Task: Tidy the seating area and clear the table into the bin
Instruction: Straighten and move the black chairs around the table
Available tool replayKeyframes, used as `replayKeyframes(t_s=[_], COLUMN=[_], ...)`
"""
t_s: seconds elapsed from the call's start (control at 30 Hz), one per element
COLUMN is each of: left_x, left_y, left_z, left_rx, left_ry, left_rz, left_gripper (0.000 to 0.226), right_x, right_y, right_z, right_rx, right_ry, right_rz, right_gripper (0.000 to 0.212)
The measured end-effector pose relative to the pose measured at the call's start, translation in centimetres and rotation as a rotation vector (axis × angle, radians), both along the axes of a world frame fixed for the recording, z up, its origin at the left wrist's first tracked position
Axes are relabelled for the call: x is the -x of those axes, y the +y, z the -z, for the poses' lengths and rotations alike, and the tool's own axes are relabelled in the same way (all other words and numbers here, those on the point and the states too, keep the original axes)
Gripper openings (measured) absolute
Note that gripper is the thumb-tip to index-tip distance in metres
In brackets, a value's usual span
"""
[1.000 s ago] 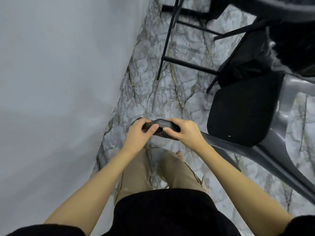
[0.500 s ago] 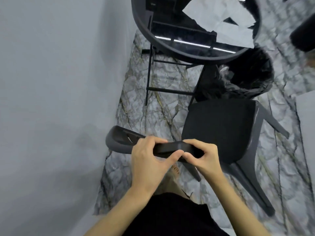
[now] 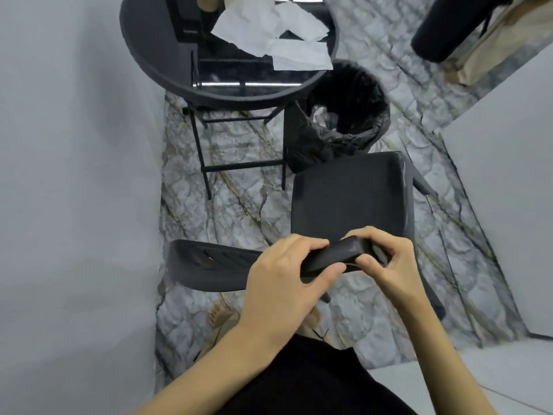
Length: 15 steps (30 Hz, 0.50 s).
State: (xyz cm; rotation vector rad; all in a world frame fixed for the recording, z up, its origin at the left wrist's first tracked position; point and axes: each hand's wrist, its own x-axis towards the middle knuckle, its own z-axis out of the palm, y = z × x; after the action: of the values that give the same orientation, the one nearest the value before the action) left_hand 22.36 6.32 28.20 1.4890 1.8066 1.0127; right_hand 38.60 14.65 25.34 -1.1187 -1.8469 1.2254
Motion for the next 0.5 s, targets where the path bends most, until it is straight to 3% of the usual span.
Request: replayKeyframes(t_s=[0.2,0.37,0.43,0.5], left_x=[-8.1,-15.2,-17.3,-18.5], left_y=[2.5,5.4,6.2,6.4], left_z=[-3.3,-5.2,-5.4,-5.1], left_rx=[-0.034,0.022,0.01,-0.011], left_ry=[0.082,0.099,0.184,0.254], left_rz=[0.18,0.448,0.477,0.458], left_gripper=[0.046,0.046,0.046,0.05], right_x=[-8.2,-15.5,-18.7,-21.8], right_y=[1.2,3.1,3.8,4.4], right_z=[-3.3,-5.0,-5.0,-4.7], right_rx=[-0.075,-0.125,-0.148,-0.175], right_ry=[0.115,0.156,0.145,0.128], right_rz=[0.047,0.117,0.177,0.245], right_gripper=[0.059,0.057,0.05,0.03])
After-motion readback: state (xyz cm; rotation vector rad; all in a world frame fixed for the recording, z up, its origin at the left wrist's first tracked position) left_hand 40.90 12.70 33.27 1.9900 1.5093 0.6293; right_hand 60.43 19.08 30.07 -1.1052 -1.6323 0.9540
